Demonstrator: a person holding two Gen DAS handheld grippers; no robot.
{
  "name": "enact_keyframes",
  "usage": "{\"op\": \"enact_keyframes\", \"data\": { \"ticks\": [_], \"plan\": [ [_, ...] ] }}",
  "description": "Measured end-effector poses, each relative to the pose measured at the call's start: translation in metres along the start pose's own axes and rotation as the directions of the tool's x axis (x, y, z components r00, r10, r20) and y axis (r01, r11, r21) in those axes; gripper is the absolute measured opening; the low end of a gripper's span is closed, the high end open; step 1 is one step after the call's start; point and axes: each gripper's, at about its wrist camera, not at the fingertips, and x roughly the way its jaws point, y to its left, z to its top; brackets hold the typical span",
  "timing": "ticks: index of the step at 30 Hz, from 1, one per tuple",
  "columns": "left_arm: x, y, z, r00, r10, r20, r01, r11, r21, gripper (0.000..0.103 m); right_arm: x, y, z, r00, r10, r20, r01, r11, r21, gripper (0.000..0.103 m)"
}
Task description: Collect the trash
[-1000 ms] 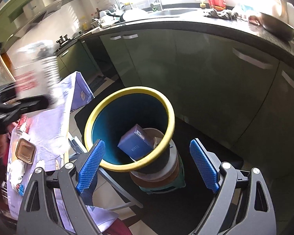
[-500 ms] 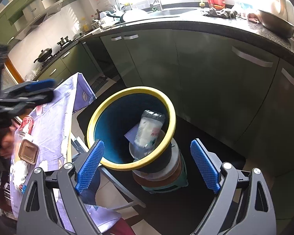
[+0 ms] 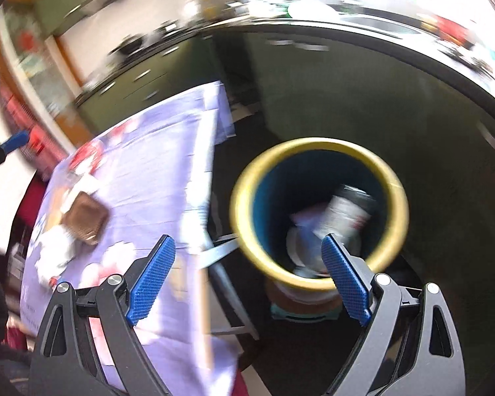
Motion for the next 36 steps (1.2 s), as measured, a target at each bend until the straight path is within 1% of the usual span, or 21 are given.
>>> {"op": "enact_keyframes", "data": {
  "ticks": [3,7,10,12,14,15,16,17,19,21,23,24,25,27,28,36],
  "plan": [
    [-0.028,0.025,-0.020,0.997,0.068,0.021,-0.067,0.997,-0.038,0.085,0.020,0.050,0.008,0.998,0.055,-0.041,-0.058,0.993,-0.098,0.090],
    [-0.050,0.053,-0.045,0.993,0.116,0.021,-0.114,0.989,-0.097,0.086,0.040,0.114,0.013,0.987,0.138,-0.087,-0.154,0.966,-0.206,0.089],
    [-0.063,0.074,-0.064,0.988,0.152,0.018,-0.148,0.979,-0.139,0.086,0.056,0.162,0.016,0.979,0.173,-0.108,-0.195,0.948,-0.251,0.089],
    [-0.069,0.084,-0.075,0.987,0.157,0.017,-0.152,0.974,-0.168,0.086,0.065,0.185,0.014,0.974,0.194,-0.117,-0.219,0.941,-0.260,0.088],
    [-0.071,0.094,-0.084,0.987,0.158,0.010,-0.153,0.969,-0.195,0.086,0.073,0.203,0.013,0.971,0.203,-0.127,-0.231,0.935,-0.270,0.079],
    [-0.072,0.097,-0.087,0.987,0.159,0.007,-0.155,0.967,-0.201,0.086,0.081,0.214,0.012,0.969,0.203,-0.137,-0.234,0.933,-0.272,0.077],
    [-0.072,0.101,-0.092,0.987,0.164,0.002,-0.160,0.965,-0.206,0.086,0.086,0.221,0.012,0.967,0.208,-0.146,-0.241,0.933,-0.268,0.070],
    [-0.073,0.104,-0.096,0.986,0.167,-0.001,-0.164,0.964,-0.209,0.086,0.090,0.226,0.012,0.964,0.213,-0.156,-0.249,0.932,-0.263,0.066],
    [-0.076,0.110,-0.103,0.986,0.168,-0.002,-0.165,0.962,-0.217,0.086,0.101,0.236,0.011,0.961,0.211,-0.177,-0.253,0.932,-0.259,0.062],
    [-0.077,0.113,-0.108,0.986,0.164,-0.002,-0.161,0.961,-0.224,0.086,0.107,0.239,0.012,0.959,0.211,-0.188,-0.254,0.934,-0.252,0.056],
    [-0.079,0.117,-0.111,0.987,0.160,-0.002,-0.157,0.961,-0.230,0.086,0.115,0.244,0.013,0.957,0.209,-0.200,-0.255,0.936,-0.241,0.045],
    [-0.079,0.118,-0.112,0.987,0.159,-0.003,-0.156,0.961,-0.230,0.086,0.118,0.245,0.014,0.953,0.218,-0.209,-0.265,0.936,-0.232,0.043],
    [-0.079,0.119,-0.114,0.988,0.157,-0.005,-0.154,0.961,-0.228,0.086,0.121,0.244,0.014,0.949,0.227,-0.219,-0.275,0.936,-0.221,0.039],
    [-0.078,0.120,-0.115,0.988,0.153,-0.008,-0.151,0.963,-0.223,0.086,0.124,0.245,0.014,0.945,0.233,-0.230,-0.282,0.936,-0.210,0.024],
    [-0.078,0.120,-0.116,0.989,0.151,-0.009,-0.149,0.964,-0.221,0.086,0.125,0.246,0.013,0.944,0.235,-0.232,-0.284,0.937,-0.206,0.013],
    [-0.075,0.119,-0.118,0.990,0.137,-0.015,-0.137,0.967,-0.216,0.086,0.108,0.249,0.013,0.946,0.241,-0.216,-0.290,0.928,-0.234,0.013]
  ]
}}
